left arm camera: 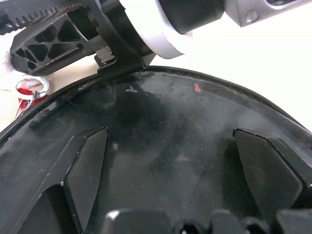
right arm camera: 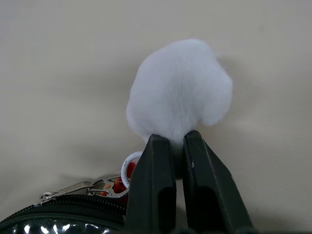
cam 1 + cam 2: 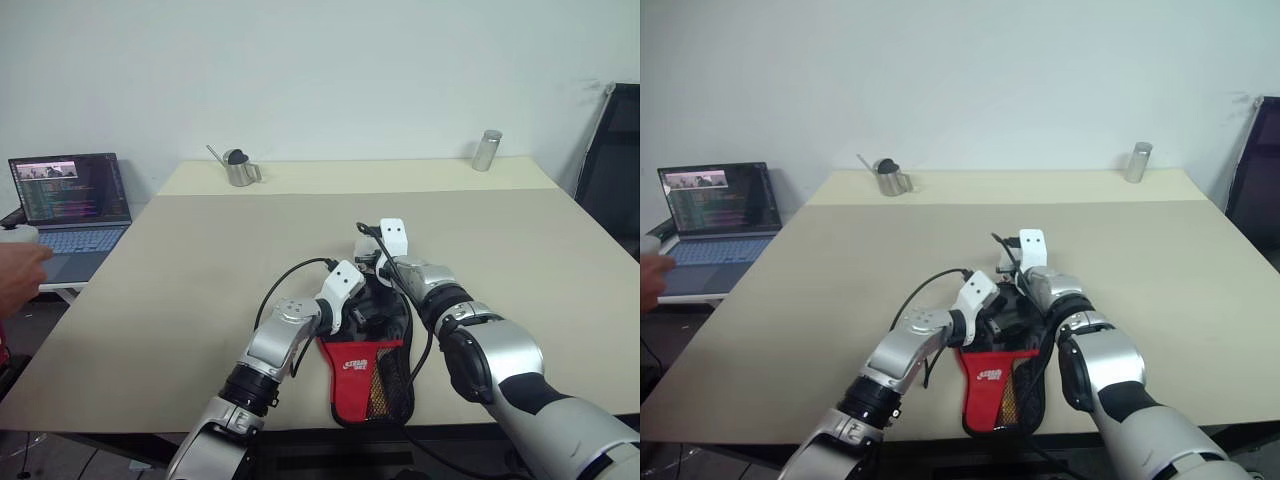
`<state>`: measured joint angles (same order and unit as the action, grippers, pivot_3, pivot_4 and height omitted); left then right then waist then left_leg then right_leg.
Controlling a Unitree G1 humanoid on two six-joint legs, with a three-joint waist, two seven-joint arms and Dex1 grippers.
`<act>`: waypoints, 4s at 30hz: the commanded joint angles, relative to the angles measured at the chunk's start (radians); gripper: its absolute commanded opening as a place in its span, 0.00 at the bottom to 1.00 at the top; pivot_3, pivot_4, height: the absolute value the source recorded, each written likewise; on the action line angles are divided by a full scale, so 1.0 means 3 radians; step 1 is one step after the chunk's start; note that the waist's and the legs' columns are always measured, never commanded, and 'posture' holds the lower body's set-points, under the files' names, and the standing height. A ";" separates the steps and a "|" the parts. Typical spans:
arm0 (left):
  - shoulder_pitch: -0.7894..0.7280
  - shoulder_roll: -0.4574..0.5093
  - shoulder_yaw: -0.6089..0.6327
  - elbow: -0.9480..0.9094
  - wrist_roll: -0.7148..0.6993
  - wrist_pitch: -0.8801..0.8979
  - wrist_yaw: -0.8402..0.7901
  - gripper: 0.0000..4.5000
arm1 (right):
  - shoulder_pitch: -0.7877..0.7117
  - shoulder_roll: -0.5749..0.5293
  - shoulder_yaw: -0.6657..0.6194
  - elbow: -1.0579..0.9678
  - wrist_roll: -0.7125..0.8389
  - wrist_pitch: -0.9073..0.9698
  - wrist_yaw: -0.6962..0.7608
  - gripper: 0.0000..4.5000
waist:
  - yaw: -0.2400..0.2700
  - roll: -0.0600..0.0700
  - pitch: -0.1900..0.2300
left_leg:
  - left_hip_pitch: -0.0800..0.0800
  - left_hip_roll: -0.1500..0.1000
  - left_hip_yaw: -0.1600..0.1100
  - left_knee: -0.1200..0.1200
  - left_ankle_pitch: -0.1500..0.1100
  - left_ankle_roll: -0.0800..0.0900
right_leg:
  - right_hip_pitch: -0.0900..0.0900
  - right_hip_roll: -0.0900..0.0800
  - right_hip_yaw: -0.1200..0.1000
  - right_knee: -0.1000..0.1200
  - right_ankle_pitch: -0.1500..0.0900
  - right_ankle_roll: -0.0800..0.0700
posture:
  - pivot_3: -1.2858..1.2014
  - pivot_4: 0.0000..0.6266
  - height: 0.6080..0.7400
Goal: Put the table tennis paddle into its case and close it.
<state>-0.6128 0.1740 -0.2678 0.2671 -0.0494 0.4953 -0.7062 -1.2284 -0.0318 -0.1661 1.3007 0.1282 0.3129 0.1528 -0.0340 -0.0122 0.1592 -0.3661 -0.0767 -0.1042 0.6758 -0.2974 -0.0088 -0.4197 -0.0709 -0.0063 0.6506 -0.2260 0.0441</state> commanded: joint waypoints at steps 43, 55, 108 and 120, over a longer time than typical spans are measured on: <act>-0.0106 -0.0021 -0.0100 0.0556 0.0084 -0.0056 -0.0009 1.00 | 0.1085 -0.1242 0.0452 -0.2421 -0.0104 0.1424 0.0878 0.01 | 0.0055 0.0002 -0.0001 | 0.0006 -0.0002 -0.0011 0.0001 -0.0002 0.0005 | 0.0024 -0.0002 -0.0016 -0.0013 0.0000 0.0001 | 0.52 0.24 1.00; -0.0275 -0.0054 -0.0159 0.0840 0.0121 -0.0223 -0.0102 1.00 | 0.2055 -0.2238 0.0984 -0.4614 0.0213 0.2292 0.1938 0.01 | 0.0096 0.0003 -0.0002 | 0.0011 -0.0001 -0.0012 0.0001 -0.0007 0.0013 | 0.0032 -0.0001 -0.0022 -0.0019 -0.0011 0.0020 | 0.52 0.24 1.00; -0.0336 -0.0162 -0.0270 0.1043 0.0229 -0.0288 -0.0217 1.00 | 0.3709 -0.3665 0.1093 -0.5941 0.0681 0.0599 0.3902 0.01 | 0.0200 -0.0005 0.0003 | 0.0010 0.0000 -0.0017 0.0001 -0.0010 0.0012 | 0.0043 -0.0007 -0.0027 -0.0031 -0.0024 0.0041 | 0.52 0.24 1.00; -0.0231 -0.0116 -0.0344 0.0882 0.0292 -0.0158 -0.0300 1.00 | 0.3942 -0.3778 0.1207 -0.6048 0.0723 0.0174 0.4377 0.01 | 0.0199 -0.0006 0.0003 | 0.0010 0.0001 -0.0015 0.0001 -0.0016 0.0005 | 0.0043 -0.0007 -0.0026 -0.0036 -0.0028 0.0045 | 0.52 0.24 1.00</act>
<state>-0.7292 0.1217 -0.3226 0.4773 0.0026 0.3817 -0.7776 -0.0629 -1.1455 0.1817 -0.4728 0.3249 0.4002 1.4100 0.0257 -0.0141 0.1602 -0.3631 -0.0764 -0.1091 0.6762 -0.3023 -0.0073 -0.4065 -0.0732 -0.0142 0.6398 -0.2345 0.0578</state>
